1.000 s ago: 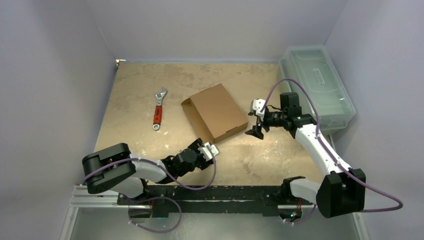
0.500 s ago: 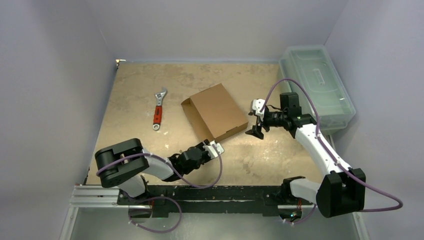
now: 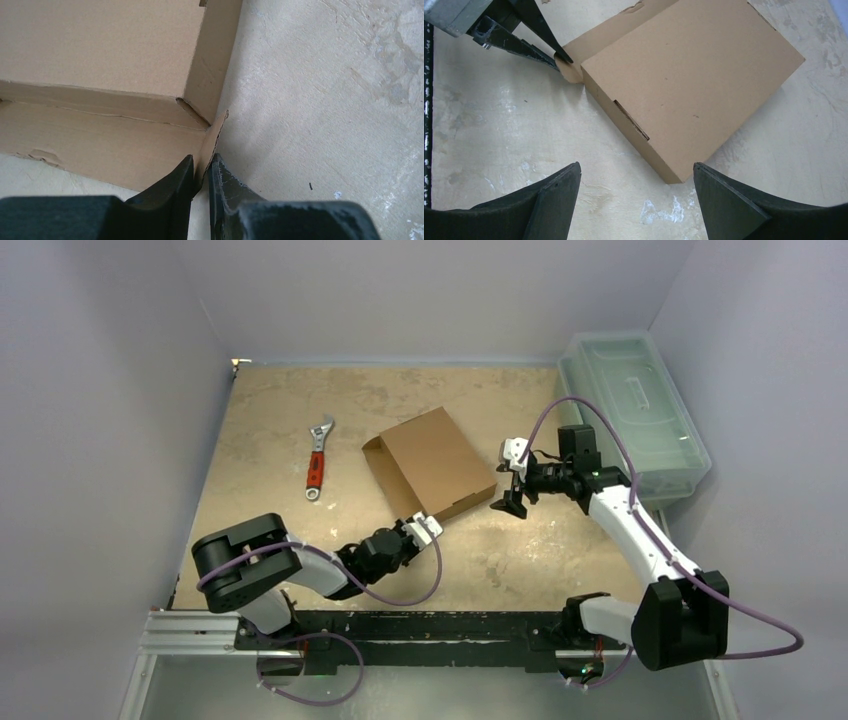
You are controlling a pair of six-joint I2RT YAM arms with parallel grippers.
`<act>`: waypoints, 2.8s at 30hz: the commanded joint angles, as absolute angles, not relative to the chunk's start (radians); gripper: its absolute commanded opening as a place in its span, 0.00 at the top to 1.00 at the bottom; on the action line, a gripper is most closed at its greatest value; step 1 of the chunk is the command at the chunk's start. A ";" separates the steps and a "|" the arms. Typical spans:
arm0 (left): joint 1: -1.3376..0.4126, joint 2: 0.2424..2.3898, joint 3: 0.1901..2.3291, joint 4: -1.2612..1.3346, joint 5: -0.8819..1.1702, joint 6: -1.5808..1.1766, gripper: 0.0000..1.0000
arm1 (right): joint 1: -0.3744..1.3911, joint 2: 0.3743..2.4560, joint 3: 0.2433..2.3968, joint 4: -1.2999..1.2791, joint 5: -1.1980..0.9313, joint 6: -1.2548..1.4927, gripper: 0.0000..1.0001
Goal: Fold the paper box
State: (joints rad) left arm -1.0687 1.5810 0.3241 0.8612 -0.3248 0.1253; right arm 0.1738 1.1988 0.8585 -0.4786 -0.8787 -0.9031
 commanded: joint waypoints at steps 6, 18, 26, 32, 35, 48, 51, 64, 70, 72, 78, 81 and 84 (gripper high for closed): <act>-1.052 1.582 0.363 0.929 -0.256 0.047 0.83 | 0.170 1.209 0.854 -0.471 -0.879 -0.916 0.14; -1.039 1.602 0.386 0.942 -0.207 0.009 0.78 | 0.170 1.216 0.854 -0.471 -0.880 -0.913 0.14; -1.037 1.629 0.394 0.968 -0.201 -0.020 0.78 | 0.169 1.232 0.854 -0.460 -0.886 -0.883 0.14; -1.030 1.625 0.388 0.966 -0.223 -0.035 0.94 | 0.170 1.236 0.854 -0.459 -0.888 -0.878 0.14; -1.025 1.623 0.383 0.963 -0.229 -0.045 1.00 | 0.170 1.239 0.854 -0.458 -0.887 -0.875 0.13; -1.022 1.623 0.373 0.971 -0.227 -0.080 1.00 | 0.169 1.259 0.850 -0.406 -0.848 -0.787 0.14; -1.023 1.624 0.366 0.987 -0.225 -0.092 1.00 | 0.169 1.274 0.844 -0.364 -0.822 -0.719 0.14; -1.020 1.636 0.351 1.031 -0.224 -0.121 1.00 | 0.170 1.319 0.845 -0.311 -0.782 -0.616 0.16; -1.020 1.635 0.399 0.965 -0.218 -0.126 1.00 | 0.170 1.333 0.845 -0.222 -0.792 -0.439 0.16; -1.017 1.628 0.421 0.924 -0.216 -0.128 1.00 | 0.170 1.345 0.847 -0.182 -0.796 -0.358 0.16; -1.006 1.618 0.478 0.816 -0.204 -0.140 1.00 | 0.170 1.405 0.850 -0.049 -0.687 -0.101 0.16; -1.003 1.622 0.496 0.791 -0.197 -0.140 1.00 | 0.169 1.460 0.859 0.016 -0.630 0.017 0.16; -1.001 1.624 0.509 0.773 -0.189 -0.142 1.00 | 0.169 1.528 0.882 0.063 -0.578 0.107 0.16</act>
State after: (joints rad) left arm -1.0100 1.6306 0.4679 0.7918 -0.2062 -0.1211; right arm 0.1738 1.4662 0.8463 -0.0547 -0.6777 -0.0879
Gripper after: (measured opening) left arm 0.009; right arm 0.843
